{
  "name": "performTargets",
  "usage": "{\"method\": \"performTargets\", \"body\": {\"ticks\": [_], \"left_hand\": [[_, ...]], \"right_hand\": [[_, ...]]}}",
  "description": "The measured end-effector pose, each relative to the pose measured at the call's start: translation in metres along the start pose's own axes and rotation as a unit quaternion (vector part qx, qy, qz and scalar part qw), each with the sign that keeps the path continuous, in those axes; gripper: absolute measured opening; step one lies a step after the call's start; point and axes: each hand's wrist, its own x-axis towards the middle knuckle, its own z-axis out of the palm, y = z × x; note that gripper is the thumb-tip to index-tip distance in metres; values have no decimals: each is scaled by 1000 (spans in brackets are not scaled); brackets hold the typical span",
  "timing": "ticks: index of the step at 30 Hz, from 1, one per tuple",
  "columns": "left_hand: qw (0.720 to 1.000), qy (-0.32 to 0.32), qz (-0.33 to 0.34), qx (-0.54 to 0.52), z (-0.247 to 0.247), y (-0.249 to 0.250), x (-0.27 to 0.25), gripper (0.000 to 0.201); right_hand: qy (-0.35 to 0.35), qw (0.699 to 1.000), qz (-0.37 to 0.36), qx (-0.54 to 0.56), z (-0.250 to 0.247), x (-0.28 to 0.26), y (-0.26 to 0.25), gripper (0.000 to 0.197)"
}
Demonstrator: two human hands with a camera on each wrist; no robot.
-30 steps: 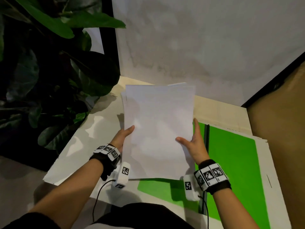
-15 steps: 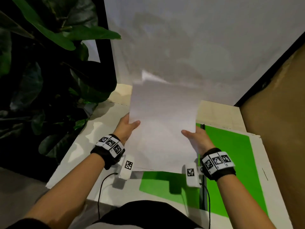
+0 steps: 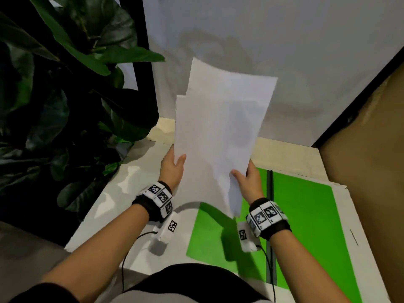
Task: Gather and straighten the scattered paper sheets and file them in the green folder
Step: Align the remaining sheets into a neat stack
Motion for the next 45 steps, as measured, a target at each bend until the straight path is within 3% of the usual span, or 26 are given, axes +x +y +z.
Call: {"method": "performTargets", "body": {"ticks": [4, 13, 15, 17, 20, 22, 24, 26, 30, 34, 36, 39, 43, 45], "left_hand": [[998, -3, 21, -55, 5, 9, -11, 35], [996, 4, -10, -89, -2, 18, -19, 24], [994, 9, -14, -104, -1, 26, -22, 20], [991, 29, 9, -129, -2, 35, -23, 9], [985, 72, 18, -155, -7, 33, -20, 18], [991, 36, -9, -127, -10, 21, -18, 34], [995, -36, -40, -78, -12, 8, -16, 27], [995, -58, -54, -57, -17, 6, -13, 14], [991, -92, -61, -75, -23, 16, -4, 32], [990, -67, -94, -81, -18, 21, 1, 26], [991, -41, -102, -83, -14, 21, -2, 33], [993, -9, -82, -85, -9, 33, -7, 42], [990, 7, -5, -139, -10, 60, -14, 12], [991, 16, 11, -133, -13, 58, -18, 20]], "right_hand": [[65, 995, 19, 74, 12, -1, 2, 35], [78, 987, 15, 142, 5, -4, 10, 33], [83, 986, 2, 143, 4, -7, 0, 25], [87, 982, -35, 162, 3, -7, -12, 32], [72, 982, -61, 163, 0, -5, -17, 39], [42, 990, -30, 131, 0, 0, -10, 36], [26, 994, -3, 110, -2, 6, -1, 44], [37, 994, 5, 107, -8, 14, 3, 46], [-5, 994, 16, 108, -19, 21, -8, 43], [-9, 995, 39, 89, -16, 27, -9, 30], [1, 996, 38, 75, -11, 27, -9, 28], [35, 997, 9, 65, -1, 20, -22, 29], [99, 988, -70, 91, 6, 11, -42, 29], [100, 988, -70, 96, 8, 5, -43, 30]]}}
